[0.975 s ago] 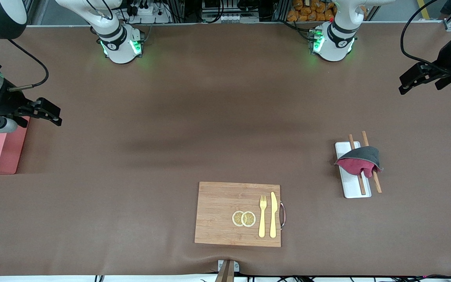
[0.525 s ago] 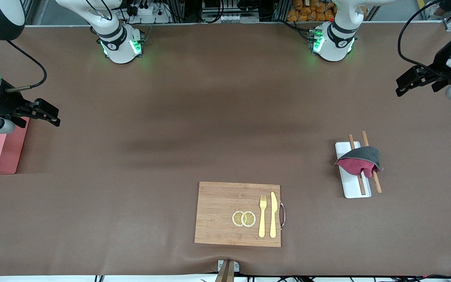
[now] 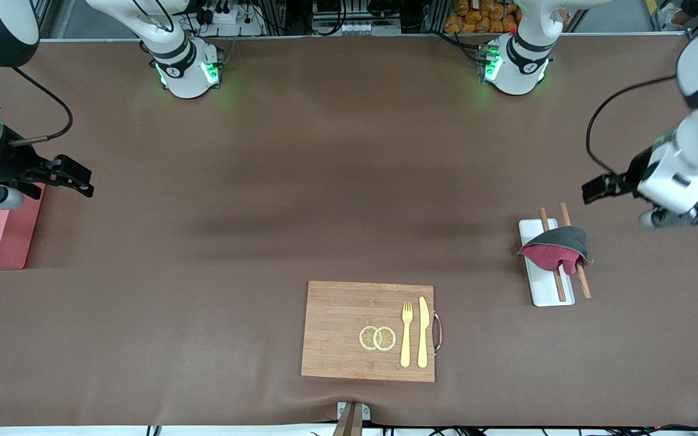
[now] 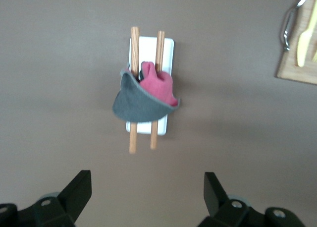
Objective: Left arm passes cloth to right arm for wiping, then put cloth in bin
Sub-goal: 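Lower the left gripper and grasp the grey-pink cloth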
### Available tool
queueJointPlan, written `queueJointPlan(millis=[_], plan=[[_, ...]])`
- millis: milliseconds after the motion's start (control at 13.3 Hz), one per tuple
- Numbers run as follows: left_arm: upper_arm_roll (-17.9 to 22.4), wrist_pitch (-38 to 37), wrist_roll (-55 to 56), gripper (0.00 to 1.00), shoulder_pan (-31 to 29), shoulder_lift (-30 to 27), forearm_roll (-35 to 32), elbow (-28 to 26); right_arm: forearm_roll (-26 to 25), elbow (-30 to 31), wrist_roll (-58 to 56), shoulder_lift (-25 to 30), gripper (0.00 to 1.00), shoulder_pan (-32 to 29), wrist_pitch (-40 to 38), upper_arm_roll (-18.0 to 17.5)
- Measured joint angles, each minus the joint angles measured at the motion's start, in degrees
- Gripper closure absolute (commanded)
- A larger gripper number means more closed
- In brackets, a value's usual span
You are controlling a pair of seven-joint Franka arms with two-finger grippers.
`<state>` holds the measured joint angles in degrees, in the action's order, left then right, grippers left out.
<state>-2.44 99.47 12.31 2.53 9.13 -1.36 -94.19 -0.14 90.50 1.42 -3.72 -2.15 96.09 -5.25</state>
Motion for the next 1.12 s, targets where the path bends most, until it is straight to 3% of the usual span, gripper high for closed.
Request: queueJointPlan(millis=[525,1125], plan=[[0.12,16.69,-0.55,0.0,-3.93,12.85,-0.06,-2.44,0.0,0.02,0.0,-0.86,0.0,-0.01,-0.18,-0.01],[-0.17,21.09,-0.65,0.0,-3.11,17.28,-0.06,-2.39,0.0,-0.04,0.0,-0.92,0.0,-0.01,-0.17,0.0]])
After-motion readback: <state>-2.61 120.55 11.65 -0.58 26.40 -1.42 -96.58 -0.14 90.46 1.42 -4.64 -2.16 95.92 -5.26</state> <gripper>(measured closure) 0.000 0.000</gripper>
